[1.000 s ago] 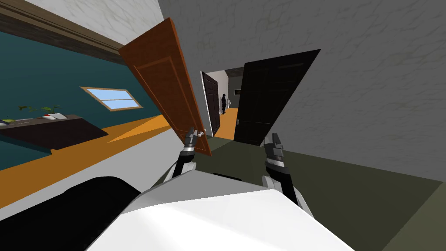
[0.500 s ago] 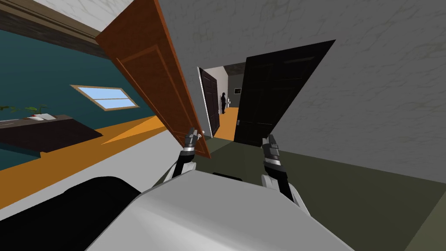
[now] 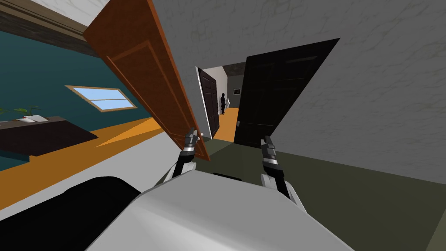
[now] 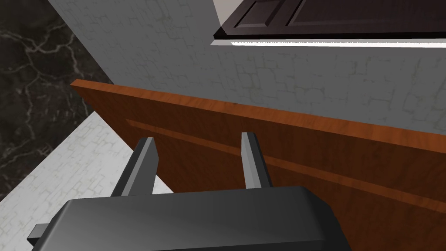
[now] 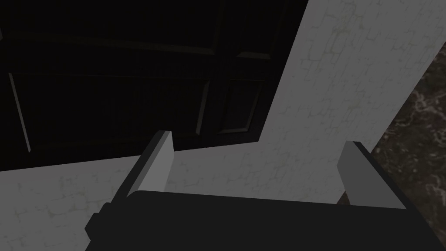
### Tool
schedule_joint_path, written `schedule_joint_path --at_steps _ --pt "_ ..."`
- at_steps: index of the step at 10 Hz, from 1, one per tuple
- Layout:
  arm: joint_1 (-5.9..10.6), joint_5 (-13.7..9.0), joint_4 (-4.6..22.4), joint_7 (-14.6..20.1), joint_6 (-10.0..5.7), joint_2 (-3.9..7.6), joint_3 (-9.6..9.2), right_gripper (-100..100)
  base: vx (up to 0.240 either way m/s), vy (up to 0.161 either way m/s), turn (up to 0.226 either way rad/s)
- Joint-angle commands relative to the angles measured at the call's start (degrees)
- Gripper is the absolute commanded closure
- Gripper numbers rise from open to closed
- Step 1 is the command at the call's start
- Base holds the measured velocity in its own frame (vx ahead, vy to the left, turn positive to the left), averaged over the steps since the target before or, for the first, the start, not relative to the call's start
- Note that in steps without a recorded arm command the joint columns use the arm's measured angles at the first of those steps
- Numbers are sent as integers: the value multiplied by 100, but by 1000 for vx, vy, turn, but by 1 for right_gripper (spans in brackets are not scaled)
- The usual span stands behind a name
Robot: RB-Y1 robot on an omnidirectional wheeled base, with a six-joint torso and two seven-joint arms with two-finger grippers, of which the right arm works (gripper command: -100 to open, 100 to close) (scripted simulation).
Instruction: Push the door open
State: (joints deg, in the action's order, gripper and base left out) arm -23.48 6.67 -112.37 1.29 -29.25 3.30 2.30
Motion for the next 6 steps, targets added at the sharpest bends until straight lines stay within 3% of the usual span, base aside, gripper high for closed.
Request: schedule_joint_path --at_steps 1,6 --pt "55 27 171 33 -52 30 31 -100 101 17 -13" --pt "293 118 744 120 -179 103 133 -100 99 15 -14"
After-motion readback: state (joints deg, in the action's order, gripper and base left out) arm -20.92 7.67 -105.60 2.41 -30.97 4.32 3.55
